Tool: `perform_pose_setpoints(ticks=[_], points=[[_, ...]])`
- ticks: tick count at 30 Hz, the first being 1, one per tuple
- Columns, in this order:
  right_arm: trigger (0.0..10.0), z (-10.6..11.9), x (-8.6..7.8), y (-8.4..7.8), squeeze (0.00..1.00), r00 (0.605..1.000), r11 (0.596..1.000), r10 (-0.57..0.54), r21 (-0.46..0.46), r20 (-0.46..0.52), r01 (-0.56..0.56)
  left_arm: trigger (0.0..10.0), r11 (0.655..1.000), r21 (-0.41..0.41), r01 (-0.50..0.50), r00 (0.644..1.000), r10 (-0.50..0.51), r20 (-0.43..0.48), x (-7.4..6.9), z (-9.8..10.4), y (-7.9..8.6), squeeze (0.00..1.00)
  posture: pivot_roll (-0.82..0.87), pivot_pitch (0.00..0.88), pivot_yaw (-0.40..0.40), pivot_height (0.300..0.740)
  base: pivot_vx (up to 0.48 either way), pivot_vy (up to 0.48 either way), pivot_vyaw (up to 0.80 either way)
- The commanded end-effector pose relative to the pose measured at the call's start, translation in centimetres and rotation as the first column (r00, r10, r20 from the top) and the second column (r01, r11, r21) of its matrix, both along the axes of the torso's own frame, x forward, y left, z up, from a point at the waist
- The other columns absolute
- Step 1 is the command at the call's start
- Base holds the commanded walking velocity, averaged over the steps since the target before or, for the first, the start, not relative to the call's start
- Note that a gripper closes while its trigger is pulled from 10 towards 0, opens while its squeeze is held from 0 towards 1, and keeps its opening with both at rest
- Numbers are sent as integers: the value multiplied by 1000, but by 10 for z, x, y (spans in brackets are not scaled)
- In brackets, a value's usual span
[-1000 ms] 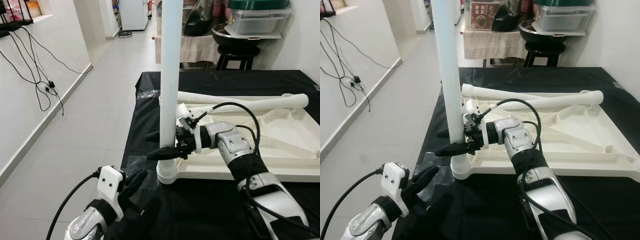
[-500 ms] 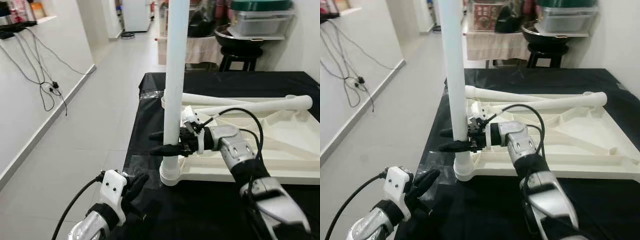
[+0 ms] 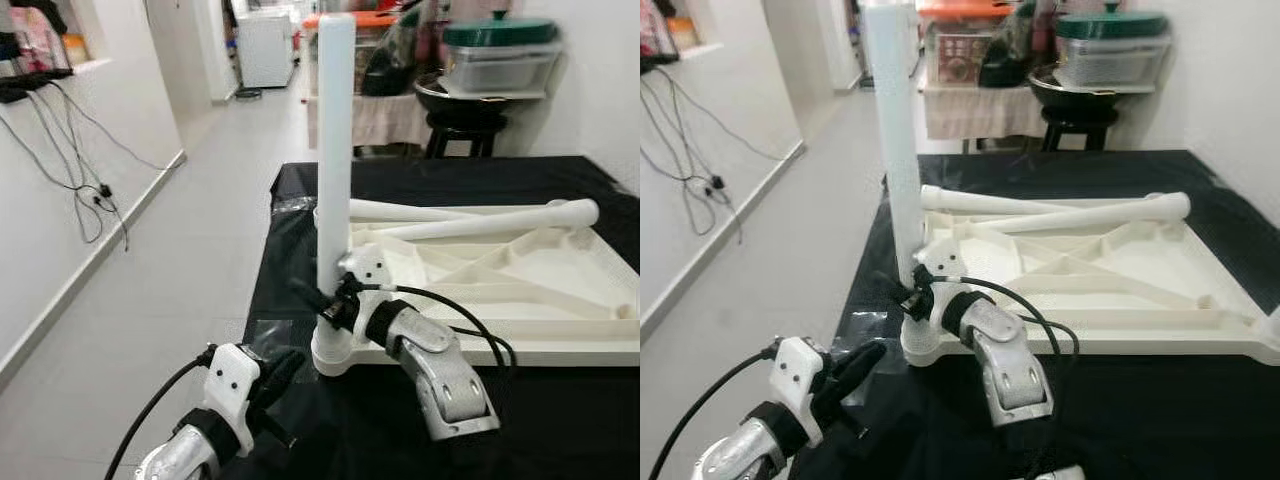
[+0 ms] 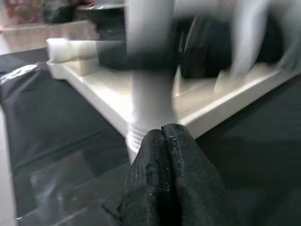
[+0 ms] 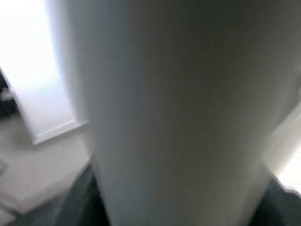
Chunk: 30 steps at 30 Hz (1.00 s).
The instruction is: Building children table
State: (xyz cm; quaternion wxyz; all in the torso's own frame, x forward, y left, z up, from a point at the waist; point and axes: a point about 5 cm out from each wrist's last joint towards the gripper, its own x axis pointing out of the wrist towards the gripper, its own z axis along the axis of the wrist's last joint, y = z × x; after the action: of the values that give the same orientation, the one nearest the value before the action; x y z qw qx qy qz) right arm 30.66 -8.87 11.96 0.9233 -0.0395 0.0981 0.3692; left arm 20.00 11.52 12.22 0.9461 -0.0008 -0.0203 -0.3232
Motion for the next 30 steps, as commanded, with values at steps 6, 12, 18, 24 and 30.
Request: perform_pose_setpoints(ticks=[6, 12, 18, 24, 30], points=[[10000, 8, 4, 4, 349, 992, 993, 108, 56, -66, -104, 10000, 1000, 10, -26, 999, 26, 22, -1, -1, 2, 0, -14, 21, 12, 740, 0, 0, 0], [10000, 36, 17, 0, 0, 902, 898, 428, 86, 62, -432, 10000, 999, 2, -35, 999, 35, 25, -3, -2, 1, 0, -6, 3, 16, 740, 0, 0, 0], [10000, 43, 29, -9, 0, 807, 807, 587, 29, 58, -590, 10000, 999, -11, -42, 999, 42, 30, -5, -3, 1, 0, 2, 0, 17, 740, 0, 0, 0], [706, 56, 42, -8, 0, 781, 779, 622, 62, 54, -624, 10000, 998, -30, -52, 998, 53, 29, -2, -5, 0, 0, 18, 0, 8, 740, 0, 0, 0], [0, 63, 46, -8, 0, 730, 725, 681, 89, 52, -683, 10000, 997, -49, -54, 998, 55, 26, 0, -6, 0, 0, 26, 0, 3, 740, 0, 0, 0]])
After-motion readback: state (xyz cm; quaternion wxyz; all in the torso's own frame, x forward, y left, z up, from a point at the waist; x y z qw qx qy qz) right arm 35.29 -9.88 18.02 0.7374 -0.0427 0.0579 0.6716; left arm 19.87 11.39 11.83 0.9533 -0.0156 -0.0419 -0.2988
